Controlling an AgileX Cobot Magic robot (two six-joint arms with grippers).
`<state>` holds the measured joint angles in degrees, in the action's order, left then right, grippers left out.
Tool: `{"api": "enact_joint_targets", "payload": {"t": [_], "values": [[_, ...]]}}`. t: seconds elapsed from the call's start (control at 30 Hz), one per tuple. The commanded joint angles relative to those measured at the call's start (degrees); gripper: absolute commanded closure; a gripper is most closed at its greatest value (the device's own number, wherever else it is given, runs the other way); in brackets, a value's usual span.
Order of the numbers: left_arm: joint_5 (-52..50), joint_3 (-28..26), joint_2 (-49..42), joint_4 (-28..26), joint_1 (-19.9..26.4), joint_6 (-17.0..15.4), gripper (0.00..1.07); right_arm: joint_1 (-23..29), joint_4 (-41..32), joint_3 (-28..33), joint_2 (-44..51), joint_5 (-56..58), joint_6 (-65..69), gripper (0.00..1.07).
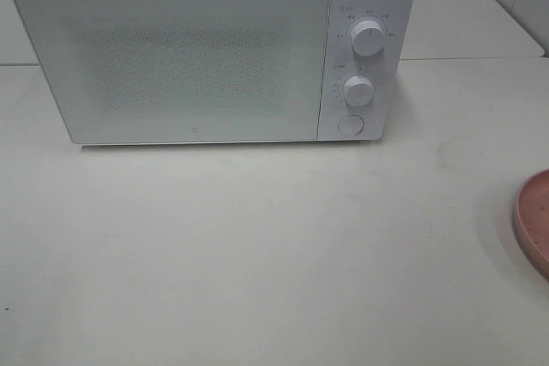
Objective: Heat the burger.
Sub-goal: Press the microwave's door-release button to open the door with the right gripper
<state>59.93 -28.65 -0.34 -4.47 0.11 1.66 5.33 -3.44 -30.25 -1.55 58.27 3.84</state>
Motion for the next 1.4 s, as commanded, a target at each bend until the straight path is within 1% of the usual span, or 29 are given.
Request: {"api": "enact_joint_targets", "payload": {"t": [0.03,0.17,0.2,0.27,0.5,0.6,0.77,0.9,0.93,1.07,1.13,1.23,1.3,1.33,1.4], "values": [[-0.5,0.2,-1.1,-0.2,0.1,-0.2,0.09,-0.3,0.2,-0.8,-4.2,-3.3,-0.8,0.33],[-0.5,0.2,-1.1,-0.2,0.1,-0.2,0.09,-0.3,0.2,-0.8,-7.5,-4.6,-0.8,0.33],[-0.5,0.2,-1.1,-0.2,0.1,-0.2,0.09,-0.3,0.2,-0.8,-9.9,-5.8,-0.8,0.33],[-0.5,0.2,-1.1,-0.2,0.1,-0.2,0.09,-0.3,0.2,-0.8,-10.8,-6.6,-0.8,0.33],[-0.5,0.2,-1.1,-0.2,0.1,-0.2,0.09,-0.3,0.3,-0.8,-19.5,-14.5,-0.8,0.33],[-0.5,0.2,-1.1,-0.2,0.1,-0.2,0.09,-0.3,0.3,-0.8,-21.8,-16.1,-0.8,0.33],[-0.5,0.2,-1.1,-0.2,0.1,-0.2,0.09,-0.3,0.3,-0.7,-29.0,-20.4,-0.8,0.33],[-0.5,0.2,-1.1,-0.2,0.1,-0.2,0.09,-0.3,0.2,0.1,-32.1,-23.4,-0.8,0.33],[-0.5,0.2,-1.1,-0.2,0.1,-0.2,0.09,-0.3,0.2,0.9,-34.1,-26.1,-0.8,0.33],[-0.5,0.2,-1.1,-0.2,0.1,-0.2,0.09,-0.3,0.2,1.9,-36.7,-29.6,-0.8,0.33],[-0.5,0.2,-1.1,-0.2,0.1,-0.2,0.09,-0.3,0.2,2.9,-39.7,-34.7,-0.8,0.33],[-0.5,0.2,-1.1,-0.2,0.1,-0.2,0.09,-0.3,0.2,3.0,-40.6,-36.3,-0.8,0.33],[-0.5,0.2,-1.1,-0.2,0.1,-0.2,0.09,-0.3,0.2,3.6,-43.3,-41.3,-0.7,0.33],[-0.5,0.2,-1.1,-0.2,0.1,-0.2,0.09,-0.3,0.2,3.6,-43.3,-41.3,-0.7,0.33],[-0.5,0.2,-1.1,-0.2,0.1,-0.2,0.09,-0.3,0.2,3.7,-45.9,-44.9,-0.7,0.33]]}}
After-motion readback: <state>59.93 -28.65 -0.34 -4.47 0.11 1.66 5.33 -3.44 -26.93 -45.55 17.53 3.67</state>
